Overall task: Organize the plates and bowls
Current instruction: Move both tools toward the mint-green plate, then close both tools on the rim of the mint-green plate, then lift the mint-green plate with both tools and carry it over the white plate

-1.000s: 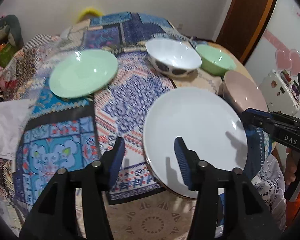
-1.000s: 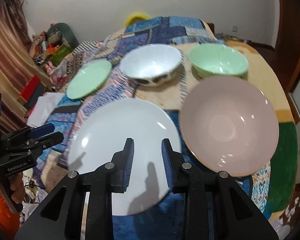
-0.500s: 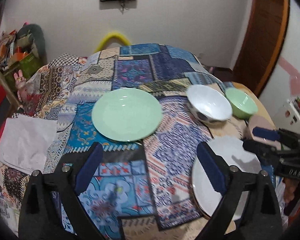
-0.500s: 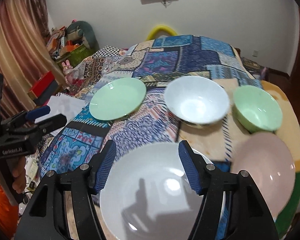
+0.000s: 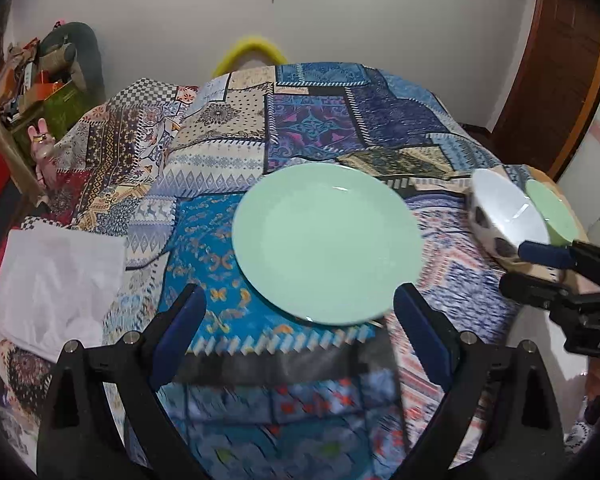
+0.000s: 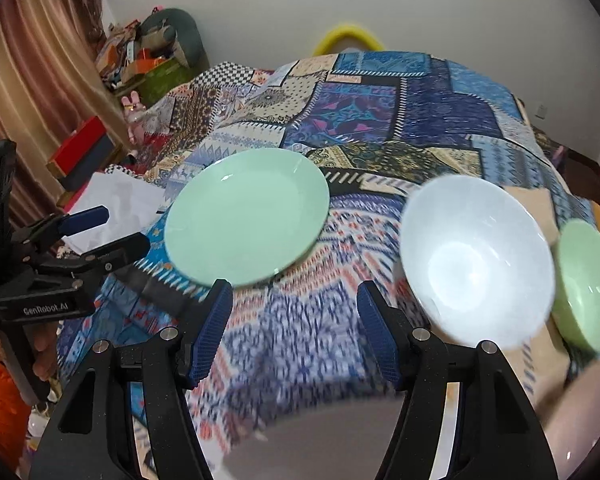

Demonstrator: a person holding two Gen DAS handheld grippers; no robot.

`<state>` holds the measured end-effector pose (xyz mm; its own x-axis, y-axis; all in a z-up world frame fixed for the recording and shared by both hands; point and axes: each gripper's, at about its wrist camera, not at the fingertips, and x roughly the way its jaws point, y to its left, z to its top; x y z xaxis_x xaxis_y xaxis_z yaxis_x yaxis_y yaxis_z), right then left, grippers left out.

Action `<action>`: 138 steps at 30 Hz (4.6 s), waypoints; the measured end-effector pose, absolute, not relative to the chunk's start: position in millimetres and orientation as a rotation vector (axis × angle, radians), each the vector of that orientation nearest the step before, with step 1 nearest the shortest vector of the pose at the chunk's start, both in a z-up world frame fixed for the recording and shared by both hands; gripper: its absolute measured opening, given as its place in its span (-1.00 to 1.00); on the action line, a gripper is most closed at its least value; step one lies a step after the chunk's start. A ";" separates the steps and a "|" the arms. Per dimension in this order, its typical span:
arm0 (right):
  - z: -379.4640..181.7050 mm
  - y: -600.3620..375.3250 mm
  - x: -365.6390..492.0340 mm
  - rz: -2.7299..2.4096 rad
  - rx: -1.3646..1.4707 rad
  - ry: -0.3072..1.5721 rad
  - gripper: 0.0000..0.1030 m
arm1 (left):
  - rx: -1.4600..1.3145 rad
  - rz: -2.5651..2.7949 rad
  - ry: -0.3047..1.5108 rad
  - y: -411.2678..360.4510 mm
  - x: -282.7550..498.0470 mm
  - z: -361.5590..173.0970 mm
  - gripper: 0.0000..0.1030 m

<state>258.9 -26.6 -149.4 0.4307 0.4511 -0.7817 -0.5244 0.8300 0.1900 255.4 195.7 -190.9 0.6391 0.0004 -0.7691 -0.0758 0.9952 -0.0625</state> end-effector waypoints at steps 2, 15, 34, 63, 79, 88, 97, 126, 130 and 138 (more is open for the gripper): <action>-153.3 -19.1 269.4 0.613 -0.080 0.959 0.15 | -0.078 0.053 0.874 202.9 263.3 -197.6 0.86; -186.3 8.5 306.6 0.586 -0.116 1.070 -0.34 | -0.189 0.031 0.965 249.4 310.8 -249.2 -0.19; -199.1 3.2 295.3 0.636 -0.094 1.129 -0.57 | -0.211 0.016 0.996 241.6 292.3 -253.0 -0.55; -211.0 6.6 266.3 0.734 -0.152 1.168 -0.61 | -0.281 -0.031 1.051 226.8 204.3 -256.3 -0.52; -184.3 -13.7 244.5 0.696 -0.133 1.089 -0.63 | -0.271 -0.020 1.005 211.4 191.6 -233.9 -0.53; -150.7 -38.5 226.7 0.669 -0.107 1.016 -0.63 | -0.254 -0.051 0.948 189.4 177.1 -197.0 -0.52; -123.6 -66.1 205.4 0.638 -0.092 0.953 -0.63 | -0.232 -0.078 0.914 162.9 162.9 -168.2 -0.52; -129.6 -161.4 168.5 0.532 0.037 0.952 -0.63 | -0.160 -0.192 0.962 65.0 145.0 -166.2 -0.52; -138.2 -173.4 167.0 0.511 0.059 0.970 -0.63 | -0.152 -0.208 0.982 52.9 148.4 -174.5 -0.52; -154.2 -185.7 165.7 0.492 0.086 1.008 -0.63 | -0.142 -0.230 1.023 36.3 155.1 -191.3 -0.52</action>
